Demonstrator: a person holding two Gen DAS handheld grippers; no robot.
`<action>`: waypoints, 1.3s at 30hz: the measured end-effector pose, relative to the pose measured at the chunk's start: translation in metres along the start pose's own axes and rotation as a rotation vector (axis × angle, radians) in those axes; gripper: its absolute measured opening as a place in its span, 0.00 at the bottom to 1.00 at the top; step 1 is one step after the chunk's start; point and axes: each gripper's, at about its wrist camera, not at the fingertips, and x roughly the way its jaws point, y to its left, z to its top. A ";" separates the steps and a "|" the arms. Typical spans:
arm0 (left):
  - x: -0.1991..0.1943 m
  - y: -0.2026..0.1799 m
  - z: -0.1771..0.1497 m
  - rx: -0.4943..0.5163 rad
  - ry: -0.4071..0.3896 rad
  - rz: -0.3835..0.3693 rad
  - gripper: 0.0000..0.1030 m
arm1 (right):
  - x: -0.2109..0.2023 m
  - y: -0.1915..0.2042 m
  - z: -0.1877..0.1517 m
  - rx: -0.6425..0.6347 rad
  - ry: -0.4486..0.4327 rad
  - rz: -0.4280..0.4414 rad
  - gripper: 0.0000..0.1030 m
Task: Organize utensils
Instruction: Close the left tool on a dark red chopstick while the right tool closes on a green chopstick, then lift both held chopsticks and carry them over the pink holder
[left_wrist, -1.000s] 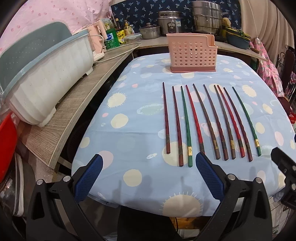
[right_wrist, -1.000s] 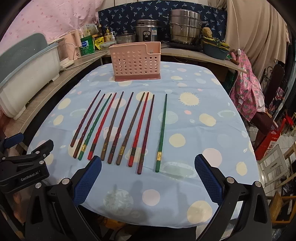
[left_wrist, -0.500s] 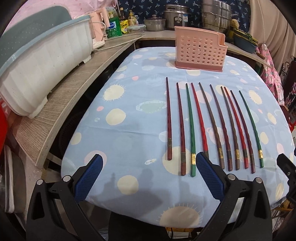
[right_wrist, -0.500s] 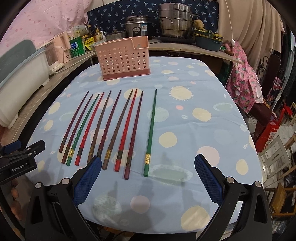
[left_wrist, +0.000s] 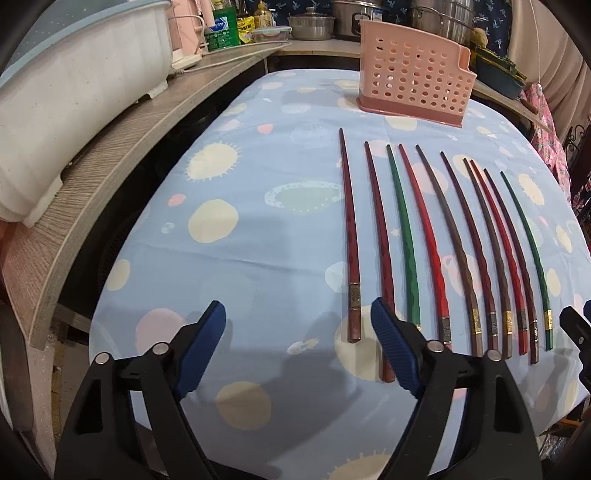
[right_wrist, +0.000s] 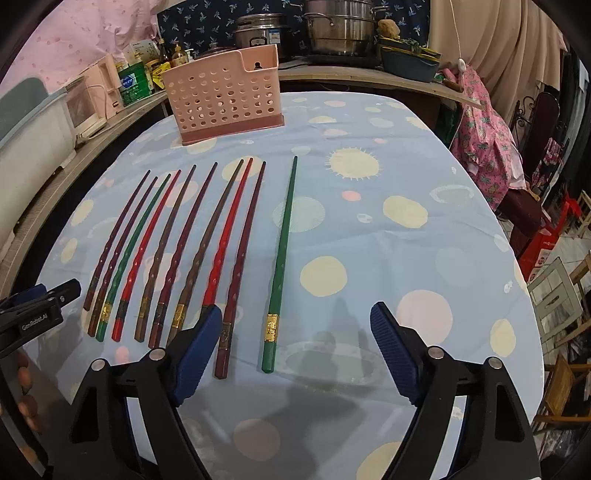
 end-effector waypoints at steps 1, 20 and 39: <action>0.002 0.000 0.000 0.001 0.003 0.000 0.72 | 0.002 0.000 -0.001 0.001 0.007 0.003 0.64; 0.015 -0.007 -0.005 0.008 0.038 -0.047 0.31 | 0.015 0.006 -0.016 -0.046 0.030 0.014 0.29; -0.060 0.024 0.049 -0.087 -0.082 -0.155 0.07 | -0.062 -0.014 0.059 0.004 -0.156 0.095 0.07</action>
